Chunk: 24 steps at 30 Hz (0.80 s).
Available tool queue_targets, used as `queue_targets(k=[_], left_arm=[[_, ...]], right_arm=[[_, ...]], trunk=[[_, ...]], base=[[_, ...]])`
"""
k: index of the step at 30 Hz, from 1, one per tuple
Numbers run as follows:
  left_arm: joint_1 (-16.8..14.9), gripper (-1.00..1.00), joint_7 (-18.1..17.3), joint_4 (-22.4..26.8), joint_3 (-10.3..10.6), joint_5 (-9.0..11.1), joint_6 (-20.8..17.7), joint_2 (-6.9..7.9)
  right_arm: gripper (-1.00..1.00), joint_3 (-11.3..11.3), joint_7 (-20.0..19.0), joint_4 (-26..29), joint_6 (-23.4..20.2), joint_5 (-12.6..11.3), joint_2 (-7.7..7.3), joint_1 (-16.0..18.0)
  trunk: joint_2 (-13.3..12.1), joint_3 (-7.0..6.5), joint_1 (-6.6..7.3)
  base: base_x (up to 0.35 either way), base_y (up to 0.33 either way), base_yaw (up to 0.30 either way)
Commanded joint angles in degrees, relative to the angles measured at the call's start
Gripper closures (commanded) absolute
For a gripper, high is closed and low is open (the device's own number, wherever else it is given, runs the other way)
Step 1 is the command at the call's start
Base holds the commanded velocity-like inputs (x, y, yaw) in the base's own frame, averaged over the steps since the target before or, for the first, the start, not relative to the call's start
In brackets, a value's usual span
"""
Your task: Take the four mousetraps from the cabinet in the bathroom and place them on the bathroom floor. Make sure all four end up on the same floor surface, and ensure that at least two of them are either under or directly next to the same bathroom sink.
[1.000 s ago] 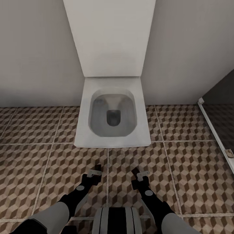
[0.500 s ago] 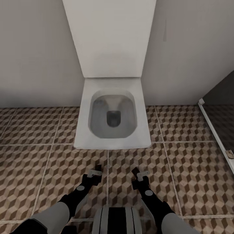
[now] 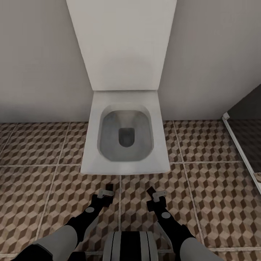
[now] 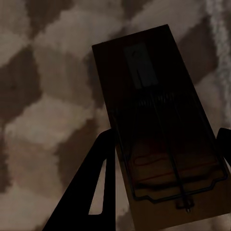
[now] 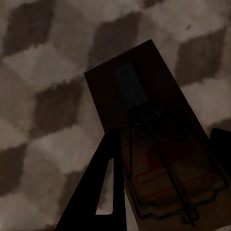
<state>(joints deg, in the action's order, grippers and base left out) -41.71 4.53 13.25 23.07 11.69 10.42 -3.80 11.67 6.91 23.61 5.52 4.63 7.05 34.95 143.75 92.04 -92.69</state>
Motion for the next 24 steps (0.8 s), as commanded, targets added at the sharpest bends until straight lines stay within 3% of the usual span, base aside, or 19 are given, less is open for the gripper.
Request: queue_targets(k=[1,2,3,23,24], left_arm=[[-0.04,1.00,0.39,-0.06,0.51,0.44,0.22,0.01],[-0.04,1.00,0.39,-0.09,0.50,0.44,0.22,0.02],[-0.04,1.00,0.39,-0.10,0.50,0.44,0.22,0.02],[-0.04,1.00,0.39,-0.14,0.49,0.45,0.27,0.04],[-0.04,-1.00,0.39,-0.15,0.49,0.45,0.25,0.06]], right_arm=[[1.00,0.28,0.47,-0.06,0.02,0.47,-0.02,0.03],[1.00,0.28,0.47,-0.06,0.02,0.47,-0.02,0.03],[-1.00,0.28,0.47,-0.06,0.02,0.47,-0.02,0.03],[-1.00,0.28,0.47,-0.05,0.14,0.47,-0.02,0.03],[-1.00,0.28,0.47,-0.05,0.16,0.47,-0.02,0.03]], trunk=[[0.01,0.03,0.01],[0.01,0.03,0.01],[0.01,0.03,0.01],[0.01,0.03,0.01],[0.01,0.03,0.01]], base=[[0.004,0.000,0.000],[0.003,0.000,0.000],[0.002,0.000,0.000],[0.000,0.000,0.000],[0.000,0.000,0.000]])
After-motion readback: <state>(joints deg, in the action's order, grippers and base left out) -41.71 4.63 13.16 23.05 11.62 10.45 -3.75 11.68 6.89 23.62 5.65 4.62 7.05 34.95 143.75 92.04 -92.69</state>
